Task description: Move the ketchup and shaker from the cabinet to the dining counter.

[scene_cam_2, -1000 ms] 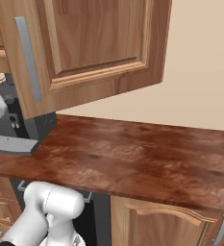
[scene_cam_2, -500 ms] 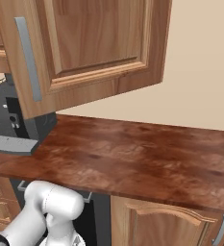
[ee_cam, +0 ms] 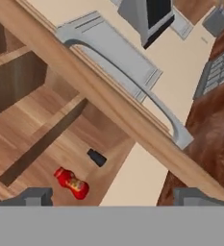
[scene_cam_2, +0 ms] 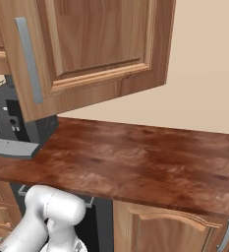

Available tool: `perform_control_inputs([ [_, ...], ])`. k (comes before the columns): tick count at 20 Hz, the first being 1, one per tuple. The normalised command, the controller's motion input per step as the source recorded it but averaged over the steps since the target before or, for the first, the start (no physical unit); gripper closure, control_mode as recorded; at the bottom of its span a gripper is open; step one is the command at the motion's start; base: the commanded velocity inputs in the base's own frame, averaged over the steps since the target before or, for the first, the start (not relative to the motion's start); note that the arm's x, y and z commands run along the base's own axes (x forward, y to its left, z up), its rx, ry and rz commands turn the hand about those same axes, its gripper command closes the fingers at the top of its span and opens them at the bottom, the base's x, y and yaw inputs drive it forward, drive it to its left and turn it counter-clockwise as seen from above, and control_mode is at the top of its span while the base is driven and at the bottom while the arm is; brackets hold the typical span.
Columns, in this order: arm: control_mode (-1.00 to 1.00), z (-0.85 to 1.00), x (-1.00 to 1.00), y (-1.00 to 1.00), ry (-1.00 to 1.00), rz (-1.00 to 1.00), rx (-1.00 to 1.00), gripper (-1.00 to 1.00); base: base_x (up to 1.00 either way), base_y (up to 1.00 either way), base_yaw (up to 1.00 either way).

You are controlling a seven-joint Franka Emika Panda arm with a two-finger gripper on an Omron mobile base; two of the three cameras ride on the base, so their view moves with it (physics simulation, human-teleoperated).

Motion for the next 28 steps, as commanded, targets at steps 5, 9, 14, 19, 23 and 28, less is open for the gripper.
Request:
perform_control_inputs([
  [5, -1.0, -0.08, 0.53, 0.0, -0.18, -0.21, 0.19, -1.0, 0.0, 0.0, 0.0],
  [9, -1.0, -0.01, 0.5, 0.0, -0.12, -0.28, 0.3, -1.0, 0.0, 0.0, 0.0],
  [14, -1.0, -0.06, 0.55, 0.06, -0.13, -0.31, 0.26, -1.0, 0.0, 0.0, 0.0],
  [19, -1.0, -0.07, 0.32, 0.0, -0.14, -0.25, 0.26, -1.0, 0.0, 0.0, 0.0],
  [23, -1.0, -0.34, 0.18, -0.07, -0.22, -0.17, 0.04, -1.0, 0.0, 0.0, 0.0],
  [28, -1.0, -0.39, 0.28, -0.08, -0.23, -0.14, 0.0, -1.0, 0.0, 0.0, 0.0],
])
